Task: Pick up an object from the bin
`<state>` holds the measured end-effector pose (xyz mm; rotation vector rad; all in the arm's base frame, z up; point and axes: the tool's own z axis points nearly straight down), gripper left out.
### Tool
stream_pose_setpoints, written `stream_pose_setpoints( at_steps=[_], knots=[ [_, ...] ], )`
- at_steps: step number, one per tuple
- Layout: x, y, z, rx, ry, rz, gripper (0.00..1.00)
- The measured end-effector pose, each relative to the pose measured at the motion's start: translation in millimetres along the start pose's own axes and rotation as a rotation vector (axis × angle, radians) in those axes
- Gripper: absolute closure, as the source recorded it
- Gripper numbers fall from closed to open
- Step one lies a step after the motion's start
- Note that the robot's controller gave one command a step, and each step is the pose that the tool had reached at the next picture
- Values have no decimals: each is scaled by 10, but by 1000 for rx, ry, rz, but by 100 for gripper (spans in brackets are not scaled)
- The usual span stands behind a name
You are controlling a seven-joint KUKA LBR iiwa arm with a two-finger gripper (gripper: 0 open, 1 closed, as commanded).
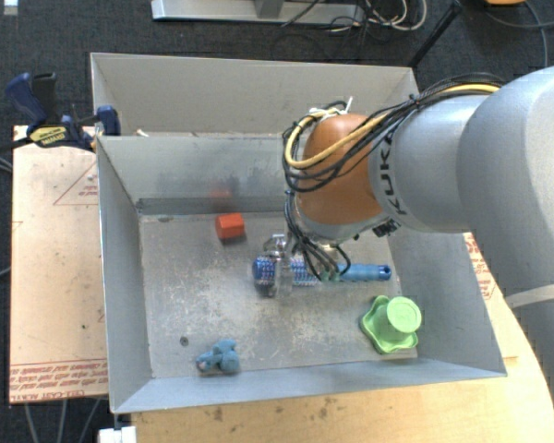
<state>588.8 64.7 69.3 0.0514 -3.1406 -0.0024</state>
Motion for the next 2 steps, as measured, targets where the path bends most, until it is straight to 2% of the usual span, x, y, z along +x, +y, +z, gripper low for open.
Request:
stream_pose_setpoints(
  at_steps=[1,2],
  knots=[
    [208,-81,5,0,1,-475,100],
    [249,51,-1646,2,-10,-502,100]
  ],
)
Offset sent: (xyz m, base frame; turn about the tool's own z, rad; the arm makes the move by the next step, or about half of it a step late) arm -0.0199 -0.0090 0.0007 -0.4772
